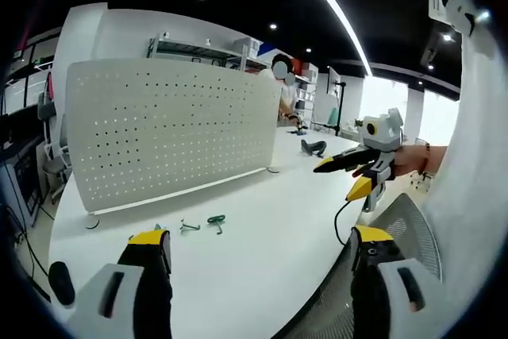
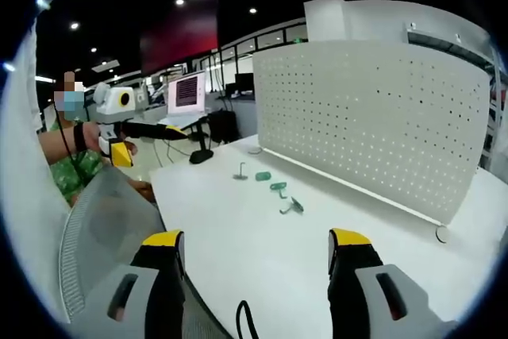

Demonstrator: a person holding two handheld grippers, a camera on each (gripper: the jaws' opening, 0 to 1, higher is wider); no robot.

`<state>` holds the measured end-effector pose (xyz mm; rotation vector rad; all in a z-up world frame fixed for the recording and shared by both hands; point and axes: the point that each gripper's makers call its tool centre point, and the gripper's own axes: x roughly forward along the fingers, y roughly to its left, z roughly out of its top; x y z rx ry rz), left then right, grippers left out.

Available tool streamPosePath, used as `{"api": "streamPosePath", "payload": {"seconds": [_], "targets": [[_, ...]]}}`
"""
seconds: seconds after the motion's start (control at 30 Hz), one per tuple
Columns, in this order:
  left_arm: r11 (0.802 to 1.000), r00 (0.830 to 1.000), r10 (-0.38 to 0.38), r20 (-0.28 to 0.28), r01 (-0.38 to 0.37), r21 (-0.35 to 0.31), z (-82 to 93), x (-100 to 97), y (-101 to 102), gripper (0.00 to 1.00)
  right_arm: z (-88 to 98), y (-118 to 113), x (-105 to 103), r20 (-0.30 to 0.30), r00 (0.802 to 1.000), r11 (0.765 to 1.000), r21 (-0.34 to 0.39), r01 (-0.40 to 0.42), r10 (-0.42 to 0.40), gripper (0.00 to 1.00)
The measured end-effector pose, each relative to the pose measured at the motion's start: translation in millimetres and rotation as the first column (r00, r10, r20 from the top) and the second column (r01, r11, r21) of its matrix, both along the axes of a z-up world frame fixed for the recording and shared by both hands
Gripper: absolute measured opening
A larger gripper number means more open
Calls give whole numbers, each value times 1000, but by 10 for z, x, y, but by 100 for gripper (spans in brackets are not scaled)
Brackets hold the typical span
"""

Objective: Insert the hook assembly into the mounting plate slot until the hook locks in place.

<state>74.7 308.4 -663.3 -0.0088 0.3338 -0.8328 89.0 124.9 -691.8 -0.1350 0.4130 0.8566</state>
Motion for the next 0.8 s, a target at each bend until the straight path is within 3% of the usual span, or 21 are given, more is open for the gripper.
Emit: {"api": "streamPosePath", "payload": {"seconds": [0.8], "targets": [[1000, 1000, -15, -7, 15, -25, -29, 10, -76, 95, -26, 71, 39, -5, 1000, 999, -24, -26, 26, 68]]}}
